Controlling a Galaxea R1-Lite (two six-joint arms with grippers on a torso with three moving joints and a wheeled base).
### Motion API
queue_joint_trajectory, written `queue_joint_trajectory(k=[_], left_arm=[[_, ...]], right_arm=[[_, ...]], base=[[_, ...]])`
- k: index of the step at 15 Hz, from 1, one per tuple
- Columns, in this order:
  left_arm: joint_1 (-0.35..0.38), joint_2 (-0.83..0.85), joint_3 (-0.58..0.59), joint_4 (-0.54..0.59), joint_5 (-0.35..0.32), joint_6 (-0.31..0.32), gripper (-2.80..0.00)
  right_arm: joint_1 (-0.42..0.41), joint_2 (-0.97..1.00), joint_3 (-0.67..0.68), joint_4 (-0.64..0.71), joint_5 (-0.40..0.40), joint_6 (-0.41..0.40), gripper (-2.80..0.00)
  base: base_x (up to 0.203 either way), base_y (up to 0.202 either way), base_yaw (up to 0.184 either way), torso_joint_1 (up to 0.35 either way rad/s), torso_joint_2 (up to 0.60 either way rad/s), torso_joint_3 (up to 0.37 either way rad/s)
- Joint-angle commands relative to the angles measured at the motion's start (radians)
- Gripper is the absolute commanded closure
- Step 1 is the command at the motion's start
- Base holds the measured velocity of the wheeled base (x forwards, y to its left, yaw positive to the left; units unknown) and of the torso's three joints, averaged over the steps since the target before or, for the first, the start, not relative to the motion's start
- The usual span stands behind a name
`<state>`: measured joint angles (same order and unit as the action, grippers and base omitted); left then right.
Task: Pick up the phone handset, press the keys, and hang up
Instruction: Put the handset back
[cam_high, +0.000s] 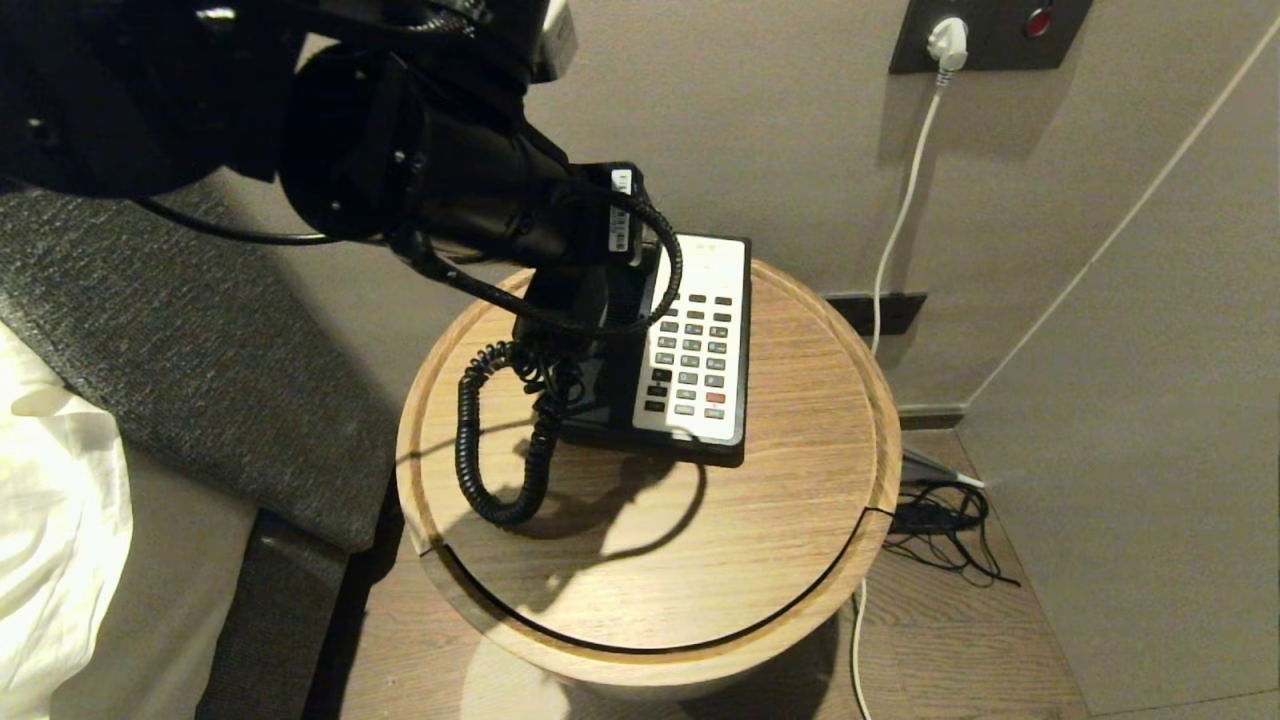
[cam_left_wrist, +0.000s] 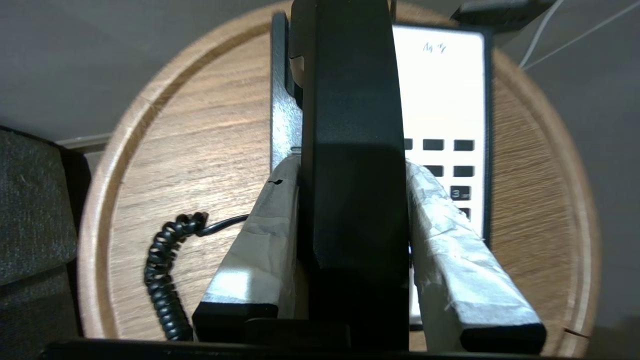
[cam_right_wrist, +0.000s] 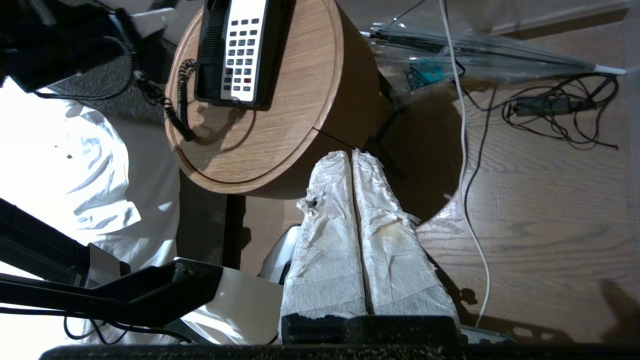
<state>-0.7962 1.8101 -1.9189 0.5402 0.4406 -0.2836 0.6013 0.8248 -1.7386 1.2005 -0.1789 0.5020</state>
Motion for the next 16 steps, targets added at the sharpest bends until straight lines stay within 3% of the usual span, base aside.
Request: queue_joint_trajectory(k=[1,16], left_arm=[[0.001,0.040,-0.003,0.003,0.003,-0.002,0.00],[0.012,0.103,-0.002,0.002,0.003,-0.017,0.00]], right_arm=[[0.000,-0.027,0.049,-0.004,0.000,0.003,0.00],[0.002,-0.039,0.064,-0.007,0.002,0.003,0.00]], base=[[0.000,0.000,0.000,0.000,0.00,0.000],[0.000,0.000,0.000,0.000,0.00,0.000]])
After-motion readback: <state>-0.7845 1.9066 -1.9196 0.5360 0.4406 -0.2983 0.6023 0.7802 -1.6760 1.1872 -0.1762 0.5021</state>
